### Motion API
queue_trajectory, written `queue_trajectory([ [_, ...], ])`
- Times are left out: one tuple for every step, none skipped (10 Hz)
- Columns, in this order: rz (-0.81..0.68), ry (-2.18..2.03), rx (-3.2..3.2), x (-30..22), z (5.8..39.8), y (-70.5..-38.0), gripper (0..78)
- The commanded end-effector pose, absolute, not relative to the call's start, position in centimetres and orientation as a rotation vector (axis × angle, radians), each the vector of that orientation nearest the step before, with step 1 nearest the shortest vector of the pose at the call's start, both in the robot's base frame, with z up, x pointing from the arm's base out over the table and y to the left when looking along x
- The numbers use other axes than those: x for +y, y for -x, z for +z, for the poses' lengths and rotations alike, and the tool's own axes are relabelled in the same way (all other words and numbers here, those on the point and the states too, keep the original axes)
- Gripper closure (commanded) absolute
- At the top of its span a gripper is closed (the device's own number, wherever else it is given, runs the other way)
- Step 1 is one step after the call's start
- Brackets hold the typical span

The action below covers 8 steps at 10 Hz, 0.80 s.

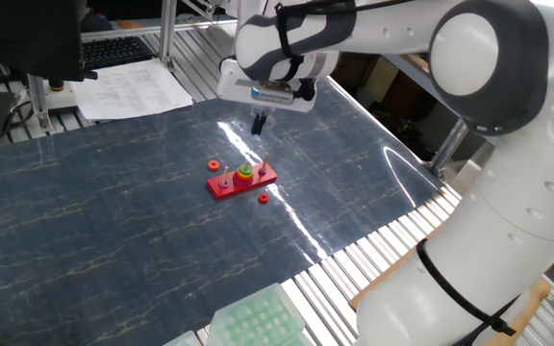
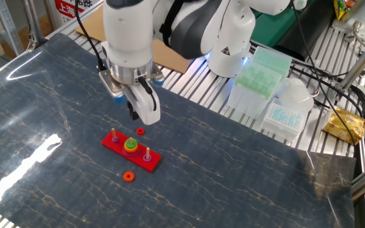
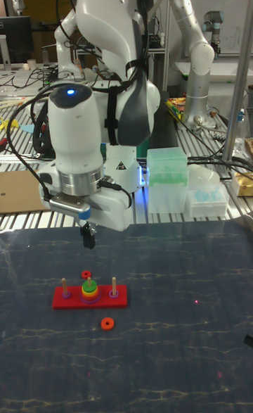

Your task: Take out one Hanoi block and throw it aside

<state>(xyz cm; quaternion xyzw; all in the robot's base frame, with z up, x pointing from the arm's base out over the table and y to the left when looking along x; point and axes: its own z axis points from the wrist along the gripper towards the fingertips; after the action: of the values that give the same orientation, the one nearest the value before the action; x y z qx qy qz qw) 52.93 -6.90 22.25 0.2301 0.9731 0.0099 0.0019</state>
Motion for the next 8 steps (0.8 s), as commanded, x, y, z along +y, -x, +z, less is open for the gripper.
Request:
queue_trajectory([
  [0.033,-0.709,3.049,-7.1,21.3,-53.1,77.6],
  [0.035,-0.707,3.044,-7.1,20.9,-53.2,77.6],
  [0.035,-0.708,3.043,-7.1,20.7,-53.2,77.6],
  [0.036,-0.709,3.043,-7.2,20.3,-53.3,77.6],
  [0.037,-0.705,3.044,-7.3,20.0,-53.4,77.6],
  [0.041,-0.701,3.045,-7.5,19.6,-53.4,77.6],
  [0.042,-0.698,3.043,-7.6,19.3,-53.5,77.6],
  [0.043,-0.698,3.043,-7.6,19.2,-53.5,77.6],
])
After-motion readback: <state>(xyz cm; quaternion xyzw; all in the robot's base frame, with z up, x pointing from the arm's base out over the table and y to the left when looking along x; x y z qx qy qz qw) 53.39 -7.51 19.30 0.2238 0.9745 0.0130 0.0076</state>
